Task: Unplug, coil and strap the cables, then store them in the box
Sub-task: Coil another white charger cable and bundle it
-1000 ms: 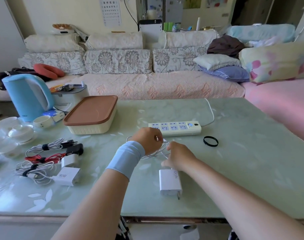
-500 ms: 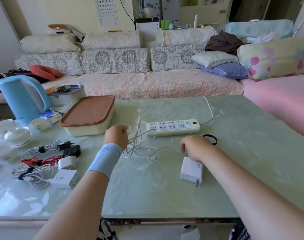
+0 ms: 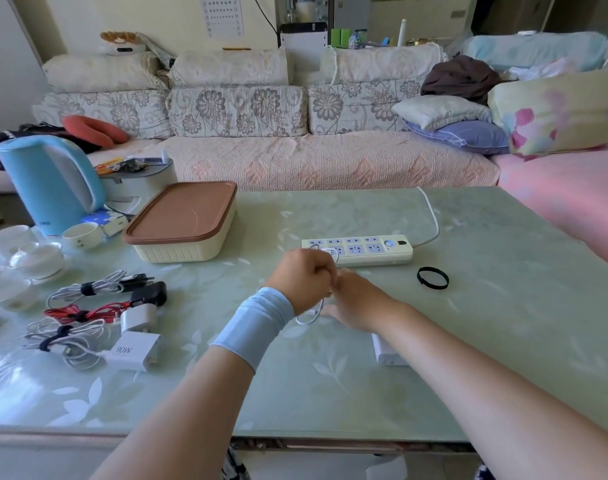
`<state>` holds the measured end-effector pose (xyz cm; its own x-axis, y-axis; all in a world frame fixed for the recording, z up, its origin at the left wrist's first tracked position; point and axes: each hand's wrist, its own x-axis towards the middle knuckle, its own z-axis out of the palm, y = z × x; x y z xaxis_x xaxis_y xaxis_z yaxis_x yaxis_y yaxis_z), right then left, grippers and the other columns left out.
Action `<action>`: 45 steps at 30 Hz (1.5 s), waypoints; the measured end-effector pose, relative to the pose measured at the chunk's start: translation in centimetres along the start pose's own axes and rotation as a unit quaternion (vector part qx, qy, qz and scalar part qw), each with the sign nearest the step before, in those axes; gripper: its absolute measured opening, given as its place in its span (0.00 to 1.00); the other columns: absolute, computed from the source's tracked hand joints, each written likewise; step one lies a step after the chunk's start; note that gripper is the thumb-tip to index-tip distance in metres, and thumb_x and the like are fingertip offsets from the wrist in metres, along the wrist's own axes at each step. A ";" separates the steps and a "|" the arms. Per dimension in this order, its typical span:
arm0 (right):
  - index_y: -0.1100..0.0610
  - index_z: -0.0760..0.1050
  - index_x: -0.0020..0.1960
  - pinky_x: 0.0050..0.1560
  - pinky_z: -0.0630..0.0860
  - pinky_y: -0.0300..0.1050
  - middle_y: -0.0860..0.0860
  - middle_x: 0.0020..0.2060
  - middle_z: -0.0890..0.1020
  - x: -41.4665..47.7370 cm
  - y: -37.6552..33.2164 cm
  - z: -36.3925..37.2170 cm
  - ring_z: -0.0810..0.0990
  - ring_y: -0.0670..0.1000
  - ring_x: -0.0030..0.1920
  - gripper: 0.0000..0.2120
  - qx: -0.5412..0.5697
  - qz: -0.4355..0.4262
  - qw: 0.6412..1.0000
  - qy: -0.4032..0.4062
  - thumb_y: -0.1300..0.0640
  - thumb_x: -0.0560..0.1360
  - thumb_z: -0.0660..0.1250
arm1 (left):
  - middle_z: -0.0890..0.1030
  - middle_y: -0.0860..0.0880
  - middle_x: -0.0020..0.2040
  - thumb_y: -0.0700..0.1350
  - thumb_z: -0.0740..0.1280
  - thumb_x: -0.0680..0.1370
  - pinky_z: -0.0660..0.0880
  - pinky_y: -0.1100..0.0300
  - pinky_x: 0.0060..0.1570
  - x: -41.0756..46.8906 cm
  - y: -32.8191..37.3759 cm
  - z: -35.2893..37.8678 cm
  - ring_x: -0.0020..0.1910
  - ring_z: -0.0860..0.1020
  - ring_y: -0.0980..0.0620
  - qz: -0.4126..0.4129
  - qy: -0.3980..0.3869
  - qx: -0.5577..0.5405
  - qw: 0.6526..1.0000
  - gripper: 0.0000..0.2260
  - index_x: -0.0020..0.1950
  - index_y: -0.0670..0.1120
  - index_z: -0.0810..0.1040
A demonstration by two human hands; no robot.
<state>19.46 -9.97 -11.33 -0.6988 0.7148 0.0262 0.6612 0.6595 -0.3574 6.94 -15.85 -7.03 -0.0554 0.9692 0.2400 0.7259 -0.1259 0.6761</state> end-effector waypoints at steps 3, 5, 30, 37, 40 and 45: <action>0.49 0.73 0.33 0.38 0.68 0.33 0.45 0.37 0.79 -0.5 0.3 -0.8 0.78 0.50 0.42 0.14 0.085 0.006 0.996 0.031 0.64 0.74 0.64 | 0.82 0.47 0.34 0.40 0.59 0.68 0.80 0.58 0.42 0.0 -0.4 0.7 0.36 0.82 0.49 -0.048 -0.082 -0.012 0.995 0.11 0.31 0.52 0.76; 0.45 0.72 0.33 0.37 0.67 0.39 0.45 0.33 0.77 -0.6 0.6 -1.3 0.75 0.46 0.36 0.15 0.096 0.006 0.994 0.046 0.60 0.73 0.70 | 0.80 0.50 0.41 0.46 0.64 0.70 0.78 0.56 0.48 0.2 -0.9 0.8 0.42 0.80 0.47 -0.060 -0.081 0.017 0.995 0.04 0.36 0.54 0.76; 0.47 0.76 0.54 0.53 0.67 0.43 0.48 0.49 0.75 -1.9 1.3 -5.0 0.71 0.49 0.50 0.19 0.310 0.125 0.895 0.296 0.54 0.63 0.64 | 0.55 0.54 0.30 0.41 0.53 0.81 0.66 0.68 0.20 -1.4 2.2 -6.1 0.24 0.52 0.58 -0.157 -0.191 -0.694 0.677 0.10 0.48 0.45 0.73; 0.64 0.77 0.55 0.53 0.76 0.53 0.64 0.45 0.84 -4.8 -4.3 -5.2 0.83 0.61 0.48 0.19 0.604 -0.032 0.796 -0.002 0.49 0.78 0.58 | 0.59 0.53 0.27 0.39 0.54 0.80 0.63 0.68 0.20 0.2 2.2 -5.7 0.24 0.54 0.59 -0.160 -0.079 -0.809 0.560 0.10 0.45 0.41 0.74; 0.63 0.79 0.50 0.41 0.78 0.44 0.64 0.39 0.83 -6.2 -4.0 -5.5 0.81 0.56 0.34 0.15 0.485 -0.010 0.863 -0.138 0.53 0.82 0.60 | 0.59 0.54 0.24 0.39 0.52 0.83 0.53 0.69 0.17 0.3 1.8 -6.0 0.20 0.55 0.58 -0.180 0.040 -0.628 0.756 0.12 0.46 0.45 0.74; 0.59 0.75 0.33 0.41 0.72 0.41 0.62 0.41 0.86 -6.0 -2.1 -7.3 0.78 0.51 0.32 0.16 0.421 -0.012 0.893 -0.159 0.57 0.79 0.63 | 0.67 0.51 0.27 0.36 0.55 0.80 0.59 0.67 0.22 0.3 0.3 -5.9 0.22 0.61 0.54 -0.160 0.231 -0.327 0.902 0.15 0.44 0.45 0.79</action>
<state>24.23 -13.97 -3.94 -0.8402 0.5132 -0.1752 0.2988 0.1686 -0.9393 3.14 -16.87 -2.64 -0.5802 0.8051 0.1228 0.0716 -0.0998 0.9924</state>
